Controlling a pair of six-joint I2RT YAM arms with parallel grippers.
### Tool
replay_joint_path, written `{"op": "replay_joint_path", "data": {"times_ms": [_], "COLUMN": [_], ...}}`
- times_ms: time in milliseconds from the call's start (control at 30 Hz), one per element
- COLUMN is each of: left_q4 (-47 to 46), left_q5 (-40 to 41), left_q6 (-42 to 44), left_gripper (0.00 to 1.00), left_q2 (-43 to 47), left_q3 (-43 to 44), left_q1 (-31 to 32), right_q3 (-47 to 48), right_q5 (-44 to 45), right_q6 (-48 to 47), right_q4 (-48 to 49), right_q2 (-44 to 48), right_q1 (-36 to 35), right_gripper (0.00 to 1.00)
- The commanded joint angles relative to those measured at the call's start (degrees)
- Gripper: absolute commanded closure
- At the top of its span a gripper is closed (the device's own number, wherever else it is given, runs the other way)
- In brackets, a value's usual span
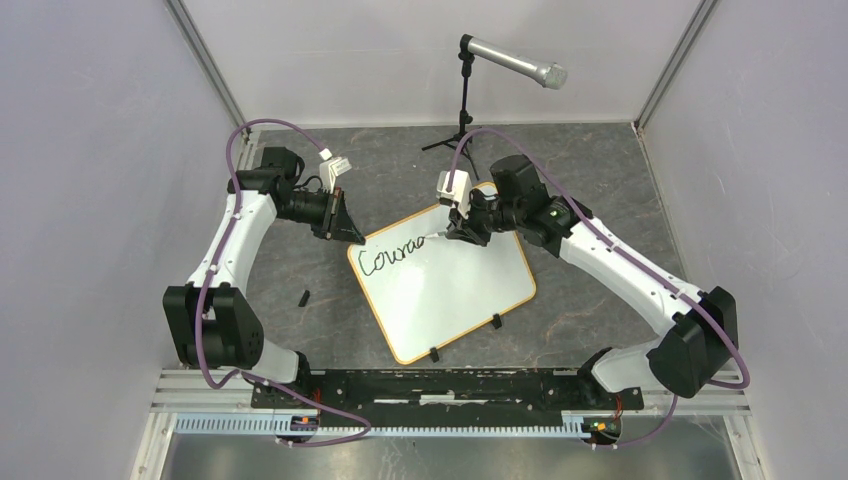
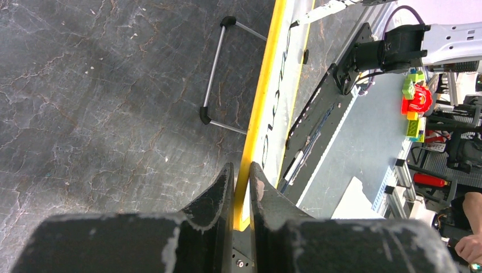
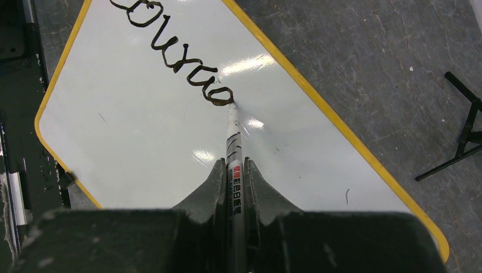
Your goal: Write a sentence on the whiteboard
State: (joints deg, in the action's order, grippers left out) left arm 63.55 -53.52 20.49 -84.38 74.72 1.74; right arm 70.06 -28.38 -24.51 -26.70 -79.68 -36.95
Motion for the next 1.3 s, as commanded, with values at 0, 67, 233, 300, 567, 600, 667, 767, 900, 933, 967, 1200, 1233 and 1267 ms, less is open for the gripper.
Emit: {"op": "replay_joint_path", "data": {"times_ms": [0,67,233,300,567,600,667,767,900,933,967,1200,1233,1267], "left_q4": [1.0,1.0,1.0,1.0,1.0,1.0,1.0,0.9,1.0,1.0,1.0,1.0,1.0,1.0], "left_q5": [2.2,2.1,2.4,2.4,2.3,2.3,2.3,2.3,2.3,2.4,2.4,2.4,2.4,2.4], "left_q6": [1.3,1.3,1.2,1.1,1.1,1.1,1.1,1.1,1.1,1.1,1.1,0.9,0.9,0.9], "left_gripper": [0.98,0.98,0.98,0.98,0.97,0.98,0.98,0.98,0.98,0.98,0.98,0.98,0.98,0.98], "left_q2": [0.4,0.4,0.7,0.8,0.8,0.9,0.8,0.9,0.9,1.0,1.1,1.0,1.0,0.9], "left_q3": [1.1,1.1,0.9,0.9,0.9,0.9,0.9,0.9,0.8,0.8,0.8,0.9,0.9,1.0], "left_q1": [0.4,0.4,0.5,0.5,0.4,0.4,0.5,0.5,0.5,0.5,0.5,0.5,0.5,0.5], "right_q3": [0.3,-0.6,-2.9,-3.8,-7.5,-7.8,-7.8,-7.4,-5.8,-5.4,-5.0,-3.6,-3.5,-3.2], "right_q5": [1.5,1.4,1.1,0.8,-1.2,-1.4,-1.7,-1.6,-1.2,-1.1,-0.8,1.6,1.7,1.8], "right_q6": [-0.5,-0.5,-0.4,-0.3,1.1,1.3,1.4,1.8,2.2,2.2,2.2,0.8,0.7,0.6], "right_q4": [0.3,0.2,0.3,0.4,1.1,1.3,1.5,2.0,2.2,2.2,2.3,2.4,2.3,2.3], "right_q2": [-0.1,0.4,1.5,2.1,3.6,3.5,3.6,3.5,2.8,2.7,2.5,2.3,2.3,2.3], "right_q1": [0.5,0.5,0.5,0.5,0.3,0.2,-0.3,-1.5,-2.2,-2.2,-2.2,-1.7,-1.3,-1.0], "right_gripper": [1.00,1.00,1.00,1.00,1.00,1.00,1.00,1.00,1.00,1.00,1.00,1.00,1.00,1.00]}}
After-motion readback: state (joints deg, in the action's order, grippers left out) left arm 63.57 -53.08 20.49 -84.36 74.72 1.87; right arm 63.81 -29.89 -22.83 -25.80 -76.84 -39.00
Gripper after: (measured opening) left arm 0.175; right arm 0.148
